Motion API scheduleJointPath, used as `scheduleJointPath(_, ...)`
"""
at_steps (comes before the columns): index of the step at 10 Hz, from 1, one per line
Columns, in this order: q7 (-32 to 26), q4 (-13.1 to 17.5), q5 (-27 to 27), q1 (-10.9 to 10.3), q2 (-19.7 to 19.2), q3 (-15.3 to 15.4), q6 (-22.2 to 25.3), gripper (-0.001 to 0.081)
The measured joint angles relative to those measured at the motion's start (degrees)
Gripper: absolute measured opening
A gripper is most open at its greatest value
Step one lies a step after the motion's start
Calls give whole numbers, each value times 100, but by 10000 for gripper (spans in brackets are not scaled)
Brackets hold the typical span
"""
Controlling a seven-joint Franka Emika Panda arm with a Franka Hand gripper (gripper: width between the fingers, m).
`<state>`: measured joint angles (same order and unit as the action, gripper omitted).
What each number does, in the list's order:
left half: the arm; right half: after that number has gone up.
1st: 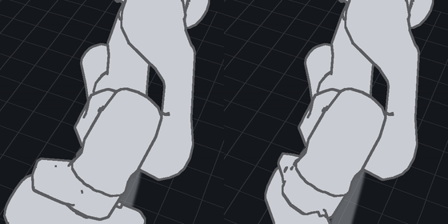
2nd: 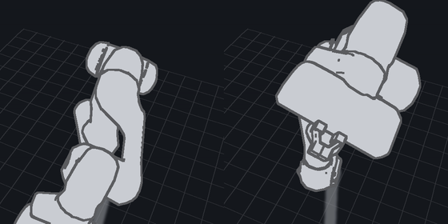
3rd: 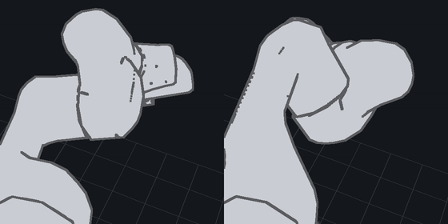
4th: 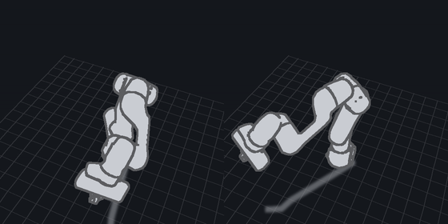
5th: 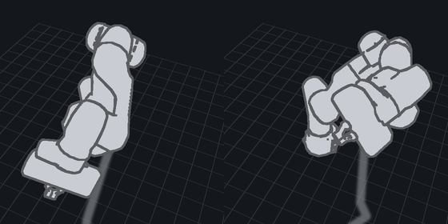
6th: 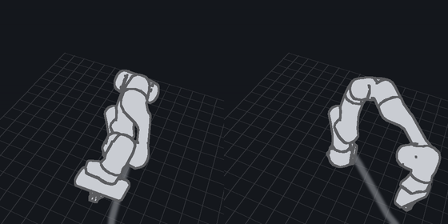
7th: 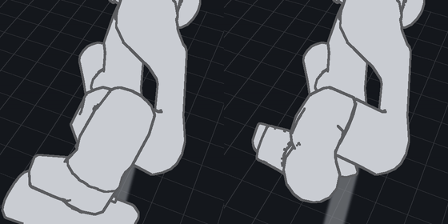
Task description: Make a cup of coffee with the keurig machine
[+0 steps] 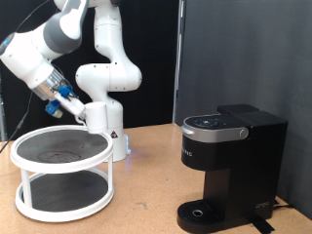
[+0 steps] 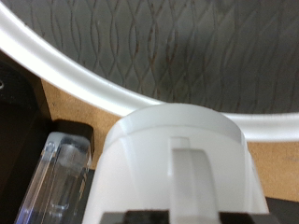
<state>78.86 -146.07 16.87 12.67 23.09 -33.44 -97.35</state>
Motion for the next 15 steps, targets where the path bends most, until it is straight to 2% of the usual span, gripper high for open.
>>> scheduleJointPath(3,205,28,-85,16,339,16,300,3)
scheduleJointPath(5,325,-20,-73,16,327,42,297,3)
scheduleJointPath(6,673,-114,101,16,344,134,160,3)
scheduleJointPath(7,1179,-284,403,16,394,325,-203,3)
scheduleJointPath(9,2116,-730,1188,-11,557,868,-1407,3)
scheduleJointPath(11,2575,-1070,1997,-193,607,1345,-2524,3)
scheduleJointPath(13,2756,-1155,2607,-453,537,1625,-3082,3)
scheduleJointPath(15,2994,-1151,2691,-545,454,1824,-3207,3)
